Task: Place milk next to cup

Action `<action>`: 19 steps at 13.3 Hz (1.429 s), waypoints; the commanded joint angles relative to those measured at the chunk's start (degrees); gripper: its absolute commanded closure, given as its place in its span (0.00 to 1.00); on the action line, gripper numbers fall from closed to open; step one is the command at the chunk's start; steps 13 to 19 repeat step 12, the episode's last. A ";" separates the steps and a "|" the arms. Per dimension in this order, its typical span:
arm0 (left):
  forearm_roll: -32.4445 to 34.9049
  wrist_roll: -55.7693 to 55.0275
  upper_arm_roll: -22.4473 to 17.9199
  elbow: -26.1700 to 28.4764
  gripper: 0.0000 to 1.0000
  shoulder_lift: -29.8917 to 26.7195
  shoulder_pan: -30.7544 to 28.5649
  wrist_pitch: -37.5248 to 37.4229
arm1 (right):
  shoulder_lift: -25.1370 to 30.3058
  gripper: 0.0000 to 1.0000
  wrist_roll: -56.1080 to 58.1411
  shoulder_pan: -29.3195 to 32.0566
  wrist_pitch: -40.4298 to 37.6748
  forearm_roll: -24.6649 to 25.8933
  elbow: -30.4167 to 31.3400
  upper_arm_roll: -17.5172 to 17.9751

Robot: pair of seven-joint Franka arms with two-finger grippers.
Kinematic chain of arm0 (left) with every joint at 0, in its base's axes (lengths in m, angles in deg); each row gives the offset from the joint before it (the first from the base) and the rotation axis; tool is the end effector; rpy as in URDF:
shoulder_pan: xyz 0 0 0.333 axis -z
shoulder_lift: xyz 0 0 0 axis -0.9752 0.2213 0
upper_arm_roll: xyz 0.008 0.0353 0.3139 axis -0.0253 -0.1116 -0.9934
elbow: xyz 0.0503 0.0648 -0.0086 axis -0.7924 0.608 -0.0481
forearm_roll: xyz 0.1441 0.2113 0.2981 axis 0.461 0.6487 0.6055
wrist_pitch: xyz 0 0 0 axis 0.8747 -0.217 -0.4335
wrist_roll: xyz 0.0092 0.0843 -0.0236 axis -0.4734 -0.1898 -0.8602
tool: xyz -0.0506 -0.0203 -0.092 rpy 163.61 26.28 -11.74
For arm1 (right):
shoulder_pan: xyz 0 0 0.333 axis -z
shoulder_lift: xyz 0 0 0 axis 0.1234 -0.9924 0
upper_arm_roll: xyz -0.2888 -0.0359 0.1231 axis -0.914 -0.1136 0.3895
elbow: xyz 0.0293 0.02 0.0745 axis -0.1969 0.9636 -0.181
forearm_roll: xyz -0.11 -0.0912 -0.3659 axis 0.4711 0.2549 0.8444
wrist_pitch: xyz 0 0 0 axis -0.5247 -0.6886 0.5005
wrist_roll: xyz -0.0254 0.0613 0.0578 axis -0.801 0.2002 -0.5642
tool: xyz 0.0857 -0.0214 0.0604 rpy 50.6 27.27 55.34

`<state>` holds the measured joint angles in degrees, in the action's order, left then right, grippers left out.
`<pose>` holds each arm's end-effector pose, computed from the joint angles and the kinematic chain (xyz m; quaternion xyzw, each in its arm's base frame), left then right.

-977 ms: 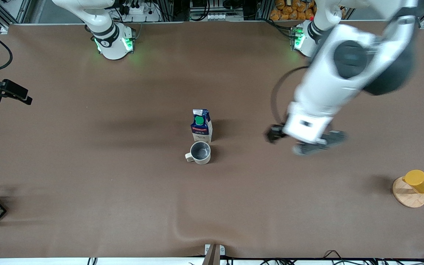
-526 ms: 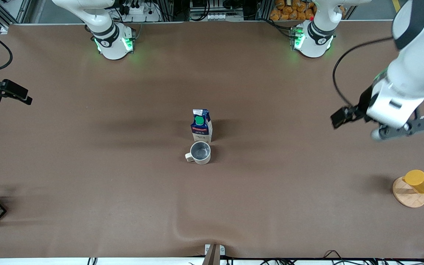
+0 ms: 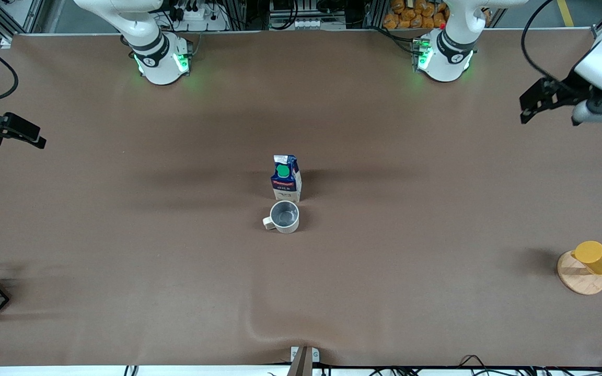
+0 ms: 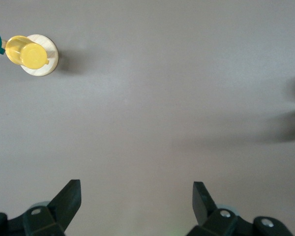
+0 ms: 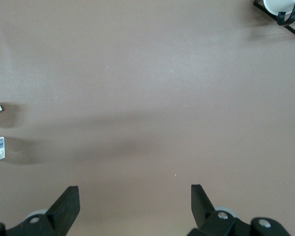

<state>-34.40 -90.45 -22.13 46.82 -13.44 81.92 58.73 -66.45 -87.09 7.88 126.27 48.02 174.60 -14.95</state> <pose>0.5113 -0.0645 0.6583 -0.9987 0.0422 -0.0235 0.0189 0.5483 -0.0399 0.6127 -0.9988 0.0446 0.0155 0.0129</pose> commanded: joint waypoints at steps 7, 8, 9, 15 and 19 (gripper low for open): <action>-3.38 -0.13 -0.53 -2.65 0.00 1.51 -0.22 -4.18 | 0.52 0.00 0.34 0.18 -0.37 0.94 0.26 0.19; -3.47 -0.13 -0.53 -2.83 0.00 1.51 -0.22 -4.44 | 0.61 0.00 0.34 0.18 -0.37 0.94 0.35 0.19; -3.47 -0.13 -0.53 -2.75 0.00 1.51 -0.14 -4.53 | 0.52 0.00 0.34 0.18 -0.37 0.94 0.35 0.19; -3.38 -0.13 -0.53 -2.92 0.00 1.51 -0.22 -4.53 | 0.52 0.00 0.34 0.18 -0.37 0.94 0.35 0.19; -3.38 -0.13 -0.53 -2.92 0.00 1.51 -0.22 -4.53 | 0.52 0.00 0.34 0.18 -0.37 0.94 0.35 0.19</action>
